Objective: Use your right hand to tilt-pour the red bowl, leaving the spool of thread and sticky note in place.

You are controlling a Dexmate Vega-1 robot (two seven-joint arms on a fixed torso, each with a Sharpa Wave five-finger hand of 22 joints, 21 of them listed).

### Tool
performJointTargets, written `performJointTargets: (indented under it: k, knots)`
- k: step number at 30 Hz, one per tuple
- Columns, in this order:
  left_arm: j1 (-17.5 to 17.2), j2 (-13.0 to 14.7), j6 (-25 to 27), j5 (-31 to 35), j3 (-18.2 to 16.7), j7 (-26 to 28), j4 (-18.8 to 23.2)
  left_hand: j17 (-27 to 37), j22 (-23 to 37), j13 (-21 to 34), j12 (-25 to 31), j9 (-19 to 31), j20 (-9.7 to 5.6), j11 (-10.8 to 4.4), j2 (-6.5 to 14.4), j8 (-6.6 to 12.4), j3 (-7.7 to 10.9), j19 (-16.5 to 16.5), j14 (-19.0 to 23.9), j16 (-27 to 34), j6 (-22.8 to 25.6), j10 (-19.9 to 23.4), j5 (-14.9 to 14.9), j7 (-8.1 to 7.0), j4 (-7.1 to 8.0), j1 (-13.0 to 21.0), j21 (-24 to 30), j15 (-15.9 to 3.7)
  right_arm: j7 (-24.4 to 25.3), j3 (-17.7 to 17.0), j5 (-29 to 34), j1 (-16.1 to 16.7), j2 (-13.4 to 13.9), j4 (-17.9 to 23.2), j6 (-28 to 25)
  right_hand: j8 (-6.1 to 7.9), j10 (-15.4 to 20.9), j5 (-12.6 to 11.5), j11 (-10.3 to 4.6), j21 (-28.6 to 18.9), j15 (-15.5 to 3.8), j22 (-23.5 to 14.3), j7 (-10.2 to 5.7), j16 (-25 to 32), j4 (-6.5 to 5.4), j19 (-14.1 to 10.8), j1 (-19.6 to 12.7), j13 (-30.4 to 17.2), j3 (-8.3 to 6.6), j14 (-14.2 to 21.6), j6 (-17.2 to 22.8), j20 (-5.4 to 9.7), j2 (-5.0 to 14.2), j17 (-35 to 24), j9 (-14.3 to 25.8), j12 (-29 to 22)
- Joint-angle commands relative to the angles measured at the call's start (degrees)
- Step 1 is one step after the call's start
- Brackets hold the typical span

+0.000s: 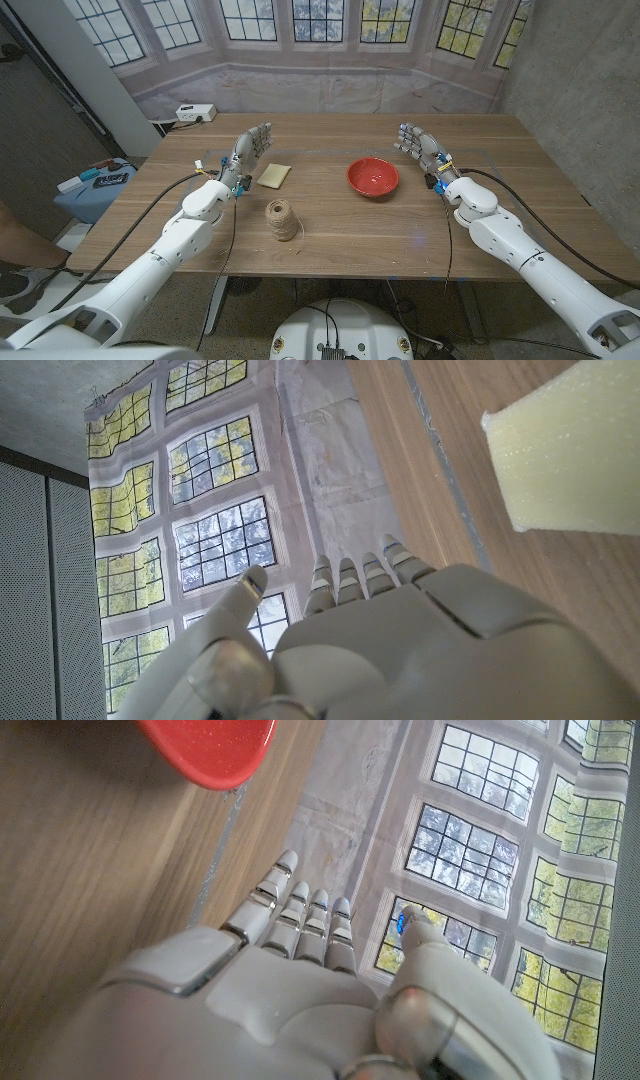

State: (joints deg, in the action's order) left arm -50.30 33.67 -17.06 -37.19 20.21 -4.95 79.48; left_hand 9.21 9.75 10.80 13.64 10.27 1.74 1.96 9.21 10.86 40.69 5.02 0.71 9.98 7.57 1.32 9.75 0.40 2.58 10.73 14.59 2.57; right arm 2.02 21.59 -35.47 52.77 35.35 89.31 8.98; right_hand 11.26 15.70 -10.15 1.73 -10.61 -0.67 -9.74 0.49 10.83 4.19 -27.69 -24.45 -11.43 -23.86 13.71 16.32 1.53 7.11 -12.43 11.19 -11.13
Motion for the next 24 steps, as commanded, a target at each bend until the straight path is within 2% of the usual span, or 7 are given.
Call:
performJointTargets:
  k: [1, 13, 24]
  knots:
    - [0.9, -0.5, -1.4, 0.1, 0.1, -1.1, -1.5, 0.3, 0.1, 0.1, -0.3, 0.1, 0.02, 0.09, 0.0, 0.04, 0.04, 0.5, 0.4, 0.2, 0.7, 0.2, 0.2, 0.22, -0.51, 0.9, -0.2, 0.41, 2.7, -0.1, 1.3, 0.3, 3.5, 5.4, -6.4, 0.25, 0.5, -0.1, 0.86, -0.4, 0.47, -0.1, 0.57, 0.7, 0.80, -0.1, -0.8, -0.2, 0.04, 0.3, 0.4, -0.56, -0.12, 0.1, 0.1, -0.4]
    - [-0.6, -0.1, -2.5, -0.3, -0.7, -0.8, -1.2, 0.3, 0.1, 0.1, -0.4, 0.1, 0.07, 0.06, 0.1, -0.01, 0.01, 0.6, 0.5, 0.2, 0.7, 0.4, 0.2, 0.21, -1.08, 1.3, -0.5, 0.42, 4.4, 0.6, 1.1, -1.0, 5.7, 9.7, -14.6, 0.59, 1.9, 0.0, 3.27, -0.7, 1.62, -0.1, 2.31, 1.3, 2.44, -0.8, -1.7, -0.2, 0.54, 1.4, 1.5, -1.77, -0.84, 0.3, 0.0, -0.9]
    - [-1.3, 0.3, -2.9, -0.6, -0.9, -1.4, -1.1, 0.3, 0.1, 0.1, -0.6, 0.1, 0.06, 0.03, 0.1, -0.03, -0.03, 0.7, 0.5, 0.2, 0.8, 0.4, 0.2, 0.23, -1.43, 1.6, -0.7, 0.44, 6.9, 1.1, 0.6, -2.4, 7.4, 13.7, -22.4, 1.05, 3.7, -0.1, 4.58, -1.1, 2.41, -0.1, 4.05, 2.3, 3.49, -2.3, -2.3, -0.3, 0.96, 3.6, 3.4, -2.83, -1.00, 0.2, 0.0, -1.4]
